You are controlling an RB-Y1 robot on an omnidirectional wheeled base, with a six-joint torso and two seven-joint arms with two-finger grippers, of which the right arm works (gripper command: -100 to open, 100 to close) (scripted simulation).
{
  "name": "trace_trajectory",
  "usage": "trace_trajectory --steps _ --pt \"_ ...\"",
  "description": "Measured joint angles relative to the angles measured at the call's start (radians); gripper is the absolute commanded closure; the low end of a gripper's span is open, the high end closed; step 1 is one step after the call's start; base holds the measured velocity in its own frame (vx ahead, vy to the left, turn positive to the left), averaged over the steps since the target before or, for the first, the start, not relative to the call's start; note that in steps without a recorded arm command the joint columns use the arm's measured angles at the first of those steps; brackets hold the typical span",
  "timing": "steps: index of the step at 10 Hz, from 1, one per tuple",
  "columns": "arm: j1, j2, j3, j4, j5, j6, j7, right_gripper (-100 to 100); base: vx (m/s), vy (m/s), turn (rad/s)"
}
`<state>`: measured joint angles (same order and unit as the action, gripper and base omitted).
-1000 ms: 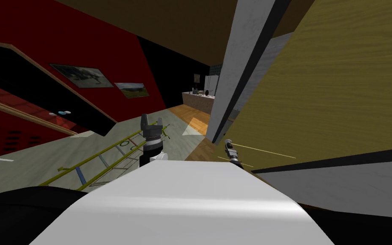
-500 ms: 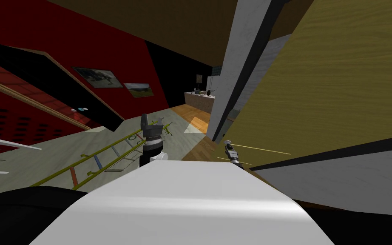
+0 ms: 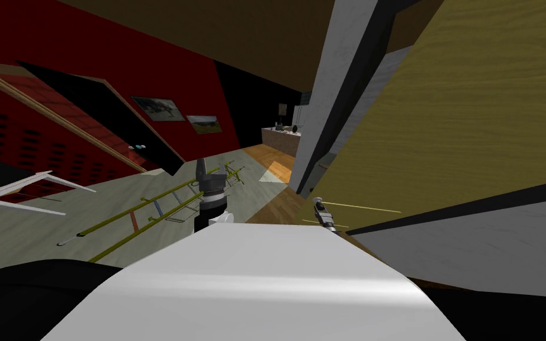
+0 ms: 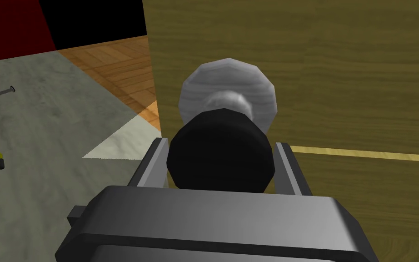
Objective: Pull the door open
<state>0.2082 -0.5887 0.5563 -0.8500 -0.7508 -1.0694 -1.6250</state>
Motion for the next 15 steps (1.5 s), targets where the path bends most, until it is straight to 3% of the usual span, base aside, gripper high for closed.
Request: trace_trajectory --steps 10,15 --pt "0.020 -0.037 0.063 0.042 0.034 -0.089 -0.066 100 -0.189 -0.045 0.124" --pt "0.020 -0.051 0.076 0.059 0.039 -0.113 -0.086 100 -0.161 -0.038 0.111"
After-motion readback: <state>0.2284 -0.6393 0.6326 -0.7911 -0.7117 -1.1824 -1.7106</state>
